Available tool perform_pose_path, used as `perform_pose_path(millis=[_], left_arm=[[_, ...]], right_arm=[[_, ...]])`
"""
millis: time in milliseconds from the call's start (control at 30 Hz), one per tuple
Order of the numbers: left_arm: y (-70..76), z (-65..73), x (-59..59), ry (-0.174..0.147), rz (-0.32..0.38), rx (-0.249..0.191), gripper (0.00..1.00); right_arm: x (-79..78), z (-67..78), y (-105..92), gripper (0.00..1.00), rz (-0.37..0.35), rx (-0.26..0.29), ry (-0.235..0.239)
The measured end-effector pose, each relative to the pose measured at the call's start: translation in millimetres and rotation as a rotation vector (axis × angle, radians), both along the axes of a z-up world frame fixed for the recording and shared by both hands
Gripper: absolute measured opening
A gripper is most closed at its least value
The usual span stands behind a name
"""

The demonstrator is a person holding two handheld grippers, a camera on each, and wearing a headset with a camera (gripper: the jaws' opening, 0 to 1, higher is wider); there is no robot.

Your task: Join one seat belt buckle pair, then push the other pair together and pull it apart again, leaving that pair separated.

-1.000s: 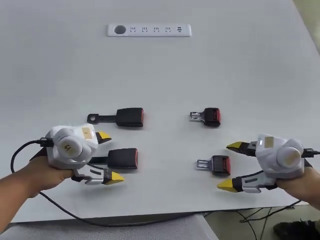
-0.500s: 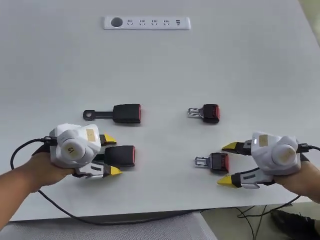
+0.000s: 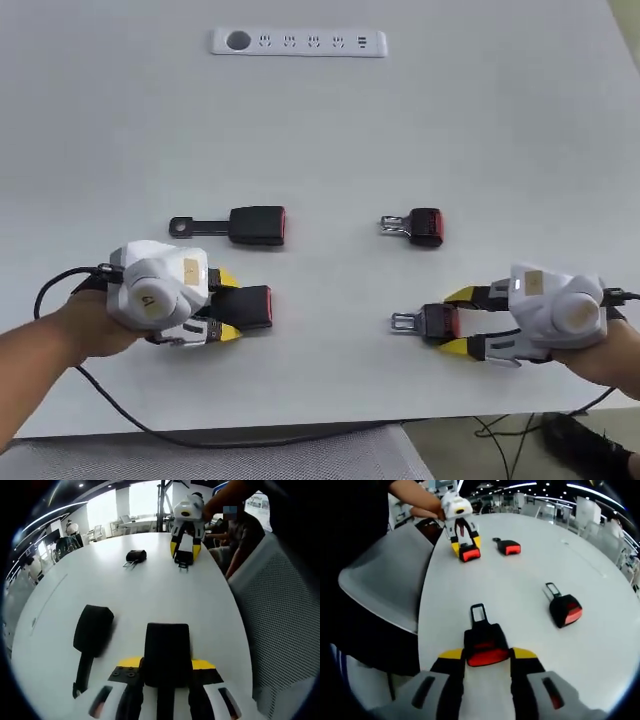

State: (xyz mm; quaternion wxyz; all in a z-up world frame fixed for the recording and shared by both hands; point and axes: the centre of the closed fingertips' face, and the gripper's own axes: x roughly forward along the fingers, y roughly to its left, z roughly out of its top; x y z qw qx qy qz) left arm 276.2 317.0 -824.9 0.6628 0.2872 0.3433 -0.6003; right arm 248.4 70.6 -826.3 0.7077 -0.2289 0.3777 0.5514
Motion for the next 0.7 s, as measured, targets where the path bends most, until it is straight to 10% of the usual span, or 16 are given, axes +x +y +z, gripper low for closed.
perform_pose_path(millis=[700], left_arm=[[0.7, 0.2, -1.5, 0.015, -0.043, 0.034, 0.35]], right_arm=[[7.5, 2.3, 11.4, 0.34, -0.011, 0.057, -0.009]])
